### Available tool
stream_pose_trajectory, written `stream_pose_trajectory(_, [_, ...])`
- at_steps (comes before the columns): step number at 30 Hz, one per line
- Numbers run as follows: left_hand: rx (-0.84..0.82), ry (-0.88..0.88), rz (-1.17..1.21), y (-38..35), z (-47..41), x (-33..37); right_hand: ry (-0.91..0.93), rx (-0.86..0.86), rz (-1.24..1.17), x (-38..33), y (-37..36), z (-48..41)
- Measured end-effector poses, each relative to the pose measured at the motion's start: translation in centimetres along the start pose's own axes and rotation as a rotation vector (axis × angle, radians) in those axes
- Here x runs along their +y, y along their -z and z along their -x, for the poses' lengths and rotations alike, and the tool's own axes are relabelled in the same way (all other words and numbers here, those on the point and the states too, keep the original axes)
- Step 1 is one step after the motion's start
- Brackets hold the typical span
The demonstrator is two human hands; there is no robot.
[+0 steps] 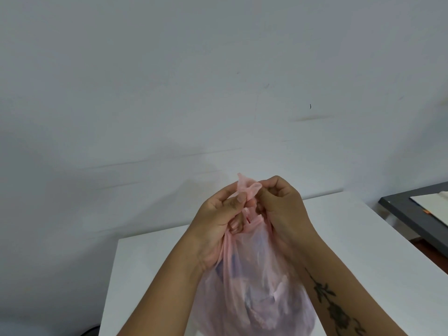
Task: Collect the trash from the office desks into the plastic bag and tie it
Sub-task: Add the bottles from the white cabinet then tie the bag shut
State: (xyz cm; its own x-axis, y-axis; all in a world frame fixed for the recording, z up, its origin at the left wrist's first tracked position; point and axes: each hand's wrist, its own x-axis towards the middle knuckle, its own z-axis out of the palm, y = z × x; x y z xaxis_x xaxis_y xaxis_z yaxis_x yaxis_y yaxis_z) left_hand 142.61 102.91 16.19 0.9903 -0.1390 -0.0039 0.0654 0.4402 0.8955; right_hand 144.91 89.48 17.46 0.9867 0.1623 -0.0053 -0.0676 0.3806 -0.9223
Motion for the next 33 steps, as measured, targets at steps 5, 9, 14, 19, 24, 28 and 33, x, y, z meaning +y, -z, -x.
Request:
stream_pose_trajectory(5, [0.076,0.020,0.006,0.0,-0.4,0.0,-0.047,-0.122,0.064,-0.8,0.4,-0.2])
stream_pose_trajectory(9, [0.136,0.023,0.016,-0.5,-0.7,0.1,-0.027,-0.085,0.107,-0.8,1.0,-0.5])
stream_pose_trajectory(14, [0.201,0.044,-0.027,-0.7,-0.9,0.2,0.056,-0.172,0.165,-1.2,1.6,0.0])
stream_pose_trajectory(19, [0.229,0.012,-0.055,-0.9,-1.0,0.3,0.130,-0.020,0.351,-0.9,0.9,0.2])
stream_pose_trajectory(24, [0.333,-0.086,-0.249,-1.3,-0.5,0.3,0.246,0.127,0.511,-1.1,0.2,0.8])
stream_pose_trajectory(28, [0.435,-0.355,-0.614,-1.5,-0.7,-0.5,0.310,0.216,0.525,-0.9,-0.4,0.8])
stream_pose_trajectory(33, [0.473,-0.412,-0.669,-1.4,-1.1,-0.5,0.357,0.288,0.559,-0.8,-0.1,0.5])
